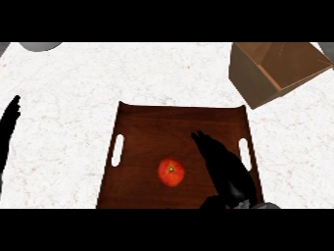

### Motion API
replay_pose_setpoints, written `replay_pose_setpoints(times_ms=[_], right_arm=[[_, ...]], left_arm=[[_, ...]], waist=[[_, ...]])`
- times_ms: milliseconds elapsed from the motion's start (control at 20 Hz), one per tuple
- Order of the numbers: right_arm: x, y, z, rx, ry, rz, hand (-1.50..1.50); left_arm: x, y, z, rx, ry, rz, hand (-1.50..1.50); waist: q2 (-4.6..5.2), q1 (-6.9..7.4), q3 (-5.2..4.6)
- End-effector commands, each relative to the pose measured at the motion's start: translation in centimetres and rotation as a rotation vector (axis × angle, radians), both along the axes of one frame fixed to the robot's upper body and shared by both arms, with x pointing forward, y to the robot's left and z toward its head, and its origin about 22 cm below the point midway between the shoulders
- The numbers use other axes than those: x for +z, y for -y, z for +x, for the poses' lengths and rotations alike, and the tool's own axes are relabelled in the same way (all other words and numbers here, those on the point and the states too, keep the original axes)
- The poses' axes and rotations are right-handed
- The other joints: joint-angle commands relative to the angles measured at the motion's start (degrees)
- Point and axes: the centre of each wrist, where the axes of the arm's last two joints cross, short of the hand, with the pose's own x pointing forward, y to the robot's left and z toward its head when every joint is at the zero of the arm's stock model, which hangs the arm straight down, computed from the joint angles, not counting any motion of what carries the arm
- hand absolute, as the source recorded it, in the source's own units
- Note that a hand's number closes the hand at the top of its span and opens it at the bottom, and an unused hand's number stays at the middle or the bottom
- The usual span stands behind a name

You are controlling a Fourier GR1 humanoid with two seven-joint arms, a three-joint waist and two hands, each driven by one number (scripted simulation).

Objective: Pick the tomato from the tray and place it in the cardboard box

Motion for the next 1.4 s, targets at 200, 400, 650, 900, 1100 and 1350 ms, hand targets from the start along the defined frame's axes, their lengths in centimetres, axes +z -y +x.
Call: replay_pose_setpoints(times_ms=[200,400,650,900,1100,1350], right_arm=[[-0.8,-2.6,3.0,0.008,-0.064,-0.086,-1.5],[-1.2,-1.9,2.5,0.009,-0.05,-0.067,-1.5],[0.5,-5.2,0.9,0.036,-0.06,-0.057,-1.5],[-1.1,-6.0,-0.2,0.074,-0.051,-0.003,-1.5],[-0.5,-5.2,2.2,0.098,-0.025,0.019,-1.5],[1.1,-7.8,-0.4,0.117,-0.06,-0.005,-1.5]], left_arm=[[0.4,0.1,-0.3,0.011,-0.004,0.003,0.0],[-0.3,-0.4,0.9,0.027,-0.009,0.011,0.0],[-0.5,-0.5,0.4,0.008,-0.006,-0.019,0.0],[1.2,0.4,0.7,0.011,0.007,0.002,0.0],[-0.7,0.5,-1.2,0.017,0.019,0.007,0.0],[0.0,-1.4,-0.2,0.015,0.008,0.007,0.0]], waist=[[-0.01,-0.35,0.07],[0.01,-0.63,0.06],[-0.02,-0.6,0.06],[-0.05,-0.43,0.08],[-0.04,-0.36,0.07],[-0.03,-0.41,0.06]])
